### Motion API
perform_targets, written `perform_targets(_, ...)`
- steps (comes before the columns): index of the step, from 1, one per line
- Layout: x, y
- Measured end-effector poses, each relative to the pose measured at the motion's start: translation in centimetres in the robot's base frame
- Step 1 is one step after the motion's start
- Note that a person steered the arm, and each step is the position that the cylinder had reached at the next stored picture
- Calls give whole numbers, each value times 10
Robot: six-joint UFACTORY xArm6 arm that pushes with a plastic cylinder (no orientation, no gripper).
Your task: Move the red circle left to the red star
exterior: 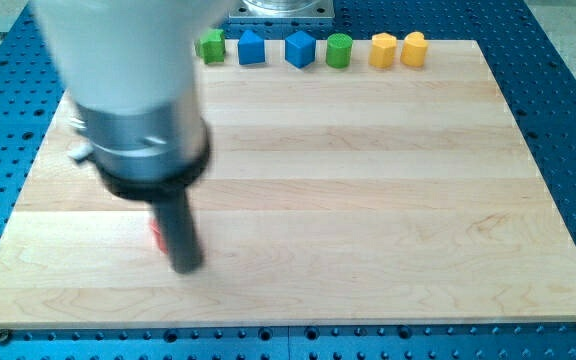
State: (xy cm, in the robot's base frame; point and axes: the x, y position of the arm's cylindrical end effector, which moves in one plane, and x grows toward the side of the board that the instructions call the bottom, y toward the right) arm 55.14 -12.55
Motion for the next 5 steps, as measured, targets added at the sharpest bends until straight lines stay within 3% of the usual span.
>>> perform_targets(1, -57, -13)
perform_targets(2, -56, -12)
perform_targets(3, -52, -70)
perform_targets(5, -155, -87)
